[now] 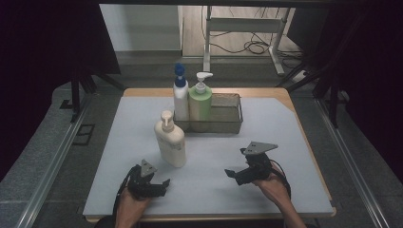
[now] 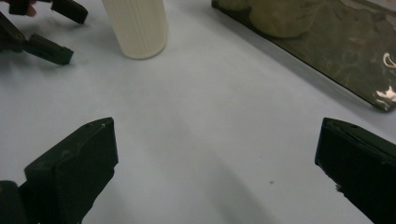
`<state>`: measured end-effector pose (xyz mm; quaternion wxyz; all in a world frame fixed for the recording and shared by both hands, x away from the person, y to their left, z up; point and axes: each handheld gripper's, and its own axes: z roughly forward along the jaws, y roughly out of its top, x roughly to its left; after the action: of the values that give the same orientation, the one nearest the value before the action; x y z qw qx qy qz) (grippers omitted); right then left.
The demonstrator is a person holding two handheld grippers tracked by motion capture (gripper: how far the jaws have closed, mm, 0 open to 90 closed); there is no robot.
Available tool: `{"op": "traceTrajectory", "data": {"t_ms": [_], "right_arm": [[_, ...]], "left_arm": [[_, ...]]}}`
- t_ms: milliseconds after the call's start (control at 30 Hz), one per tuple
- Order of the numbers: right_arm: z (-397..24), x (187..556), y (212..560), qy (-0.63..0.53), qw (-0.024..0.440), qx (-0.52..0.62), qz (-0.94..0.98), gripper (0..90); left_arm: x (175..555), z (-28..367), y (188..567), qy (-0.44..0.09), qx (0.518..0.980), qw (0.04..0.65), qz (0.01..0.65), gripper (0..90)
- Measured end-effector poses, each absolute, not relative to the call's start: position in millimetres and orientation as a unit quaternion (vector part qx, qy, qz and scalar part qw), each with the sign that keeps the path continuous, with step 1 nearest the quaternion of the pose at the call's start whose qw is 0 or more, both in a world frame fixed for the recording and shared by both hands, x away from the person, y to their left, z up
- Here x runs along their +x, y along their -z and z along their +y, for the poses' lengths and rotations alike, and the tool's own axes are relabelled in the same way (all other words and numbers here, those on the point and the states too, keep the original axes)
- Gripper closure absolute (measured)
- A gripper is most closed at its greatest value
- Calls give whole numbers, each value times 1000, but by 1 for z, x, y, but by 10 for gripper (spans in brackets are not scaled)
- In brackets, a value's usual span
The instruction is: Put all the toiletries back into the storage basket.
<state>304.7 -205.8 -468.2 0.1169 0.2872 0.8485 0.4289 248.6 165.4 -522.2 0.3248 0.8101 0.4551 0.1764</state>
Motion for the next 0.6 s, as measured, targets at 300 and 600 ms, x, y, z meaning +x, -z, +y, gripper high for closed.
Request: {"op": "traceTrajectory", "data": {"t_ms": [300, 600], "right_arm": [[-184, 309, 464, -441, 94, 266, 852, 0], [-162, 313, 457, -437, 92, 254, 858, 0]], "left_arm": [[250, 167, 523, -167, 810, 327, 457, 120], [250, 167, 524, -166, 809, 329, 458, 119]]}}
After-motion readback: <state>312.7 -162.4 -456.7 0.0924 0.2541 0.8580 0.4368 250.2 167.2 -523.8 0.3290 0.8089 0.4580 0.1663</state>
